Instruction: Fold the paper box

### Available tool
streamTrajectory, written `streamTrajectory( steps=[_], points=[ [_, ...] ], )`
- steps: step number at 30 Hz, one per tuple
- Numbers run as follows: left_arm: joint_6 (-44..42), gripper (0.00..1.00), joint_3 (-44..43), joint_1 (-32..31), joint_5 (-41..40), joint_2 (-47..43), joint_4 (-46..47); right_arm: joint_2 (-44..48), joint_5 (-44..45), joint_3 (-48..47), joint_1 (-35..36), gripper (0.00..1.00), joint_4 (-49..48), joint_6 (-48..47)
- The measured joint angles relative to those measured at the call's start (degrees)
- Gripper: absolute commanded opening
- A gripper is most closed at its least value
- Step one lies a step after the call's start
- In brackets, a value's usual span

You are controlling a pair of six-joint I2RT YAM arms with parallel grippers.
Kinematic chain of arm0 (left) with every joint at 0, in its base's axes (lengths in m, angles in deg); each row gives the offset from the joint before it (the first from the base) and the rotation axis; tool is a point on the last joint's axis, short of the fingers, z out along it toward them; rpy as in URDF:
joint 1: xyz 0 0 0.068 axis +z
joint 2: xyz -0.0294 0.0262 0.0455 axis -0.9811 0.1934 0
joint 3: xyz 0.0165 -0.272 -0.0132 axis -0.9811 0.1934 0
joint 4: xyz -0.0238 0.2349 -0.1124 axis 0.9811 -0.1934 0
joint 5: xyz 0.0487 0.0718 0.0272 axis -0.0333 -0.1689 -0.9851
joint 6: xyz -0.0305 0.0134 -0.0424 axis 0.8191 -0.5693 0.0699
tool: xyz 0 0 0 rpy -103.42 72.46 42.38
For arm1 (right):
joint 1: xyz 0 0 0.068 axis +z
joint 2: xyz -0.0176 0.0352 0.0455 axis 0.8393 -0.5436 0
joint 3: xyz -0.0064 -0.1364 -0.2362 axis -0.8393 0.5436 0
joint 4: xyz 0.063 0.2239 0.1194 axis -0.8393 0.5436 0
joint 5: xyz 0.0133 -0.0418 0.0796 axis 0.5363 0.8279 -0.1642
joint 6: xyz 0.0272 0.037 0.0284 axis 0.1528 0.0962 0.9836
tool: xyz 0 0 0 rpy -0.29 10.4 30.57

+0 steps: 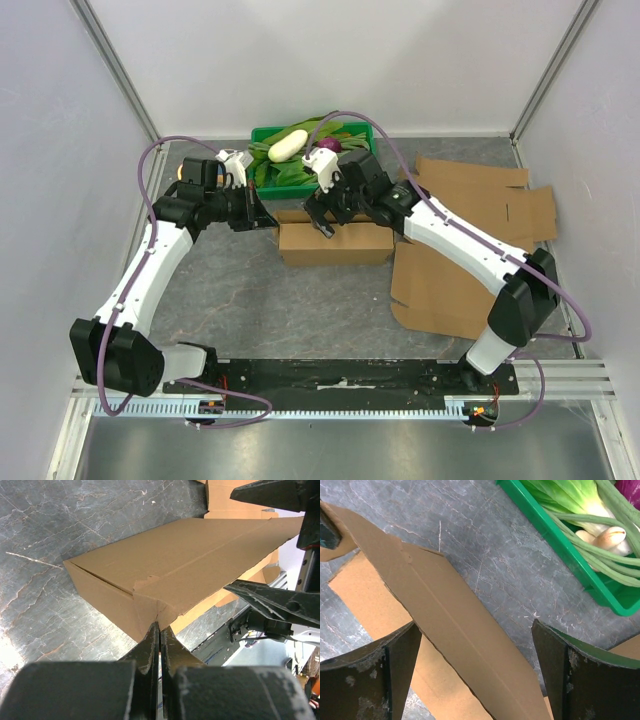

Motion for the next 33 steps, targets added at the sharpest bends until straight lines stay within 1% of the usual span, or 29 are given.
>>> streamTrajectory(
  steps=[7, 13, 19, 22, 26, 33],
  points=[
    [2.2, 0.02, 0.0, 0.0, 0.1, 0.2, -0.4, -0.6, 4.0, 2.2, 1.1, 0.98, -1.9, 0.2],
    [7.2, 0.02, 0.0, 0.2, 1.5, 0.8, 1.0, -0.6, 8.0, 2.6, 2.1, 0.98, -2.9, 0.2],
    [14.8, 0.02, 1.8, 0.8, 4.7, 0.8, 7.2, -0.7, 11.3, 2.6, 3.1, 0.98, -3.5, 0.1],
    [16.4, 0.02, 3.3, 0.9, 5.4, 0.8, 9.2, -0.7, 12.3, 2.6, 3.2, 0.98, -3.5, 0.1],
    [16.3, 0.02, 4.2, 0.9, 5.8, 0.7, 9.6, -1.0, 12.9, 2.6, 3.2, 0.98, -3.6, 0.1],
    [11.5, 0.02, 3.9, 0.7, 4.0, 0.0, 6.4, -1.1, 12.9, 2.6, 3.3, 0.98, -3.7, 0.1]
  ],
)
